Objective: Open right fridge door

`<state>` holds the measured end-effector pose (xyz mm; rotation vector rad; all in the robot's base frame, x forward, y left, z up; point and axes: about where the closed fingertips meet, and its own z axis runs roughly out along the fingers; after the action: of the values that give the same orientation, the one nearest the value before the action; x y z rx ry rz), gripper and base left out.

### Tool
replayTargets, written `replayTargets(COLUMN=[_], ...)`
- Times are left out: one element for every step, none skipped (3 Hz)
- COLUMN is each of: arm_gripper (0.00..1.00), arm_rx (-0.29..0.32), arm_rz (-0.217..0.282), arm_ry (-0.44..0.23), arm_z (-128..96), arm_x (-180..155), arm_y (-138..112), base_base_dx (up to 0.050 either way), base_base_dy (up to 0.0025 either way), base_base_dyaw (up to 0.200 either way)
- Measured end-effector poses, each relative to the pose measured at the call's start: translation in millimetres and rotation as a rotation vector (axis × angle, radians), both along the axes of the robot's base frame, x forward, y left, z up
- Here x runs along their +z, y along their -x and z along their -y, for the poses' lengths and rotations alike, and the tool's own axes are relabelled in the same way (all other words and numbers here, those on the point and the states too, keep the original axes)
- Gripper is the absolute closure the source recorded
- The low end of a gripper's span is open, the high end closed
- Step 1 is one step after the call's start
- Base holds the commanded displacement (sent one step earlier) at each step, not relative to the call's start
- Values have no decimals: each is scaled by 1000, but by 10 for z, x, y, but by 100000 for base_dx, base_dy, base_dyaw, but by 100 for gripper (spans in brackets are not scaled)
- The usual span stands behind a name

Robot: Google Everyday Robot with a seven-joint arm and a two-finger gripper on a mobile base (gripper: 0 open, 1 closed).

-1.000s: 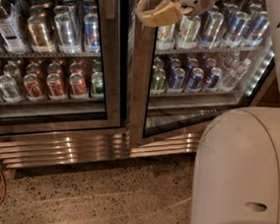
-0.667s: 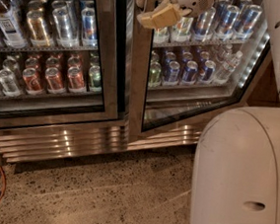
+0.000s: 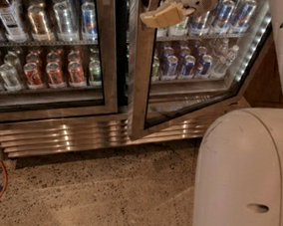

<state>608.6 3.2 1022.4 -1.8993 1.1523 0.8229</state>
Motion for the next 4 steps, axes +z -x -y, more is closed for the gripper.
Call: replayTargets(arm_gripper=[76,77,77,77], arm_rx=[0,0,0,0], arm_rz=[0,0,0,0], arm_ry=[0,0,0,0], arm_z=[0,0,0,0], arm_x=[0,0,0,0], arm_y=[0,0,0,0], base_base_dx=[0,0,-4961,-4239], base_base_dy=[0,0,22,217], base_base_dyaw=[0,11402,-159,-10541])
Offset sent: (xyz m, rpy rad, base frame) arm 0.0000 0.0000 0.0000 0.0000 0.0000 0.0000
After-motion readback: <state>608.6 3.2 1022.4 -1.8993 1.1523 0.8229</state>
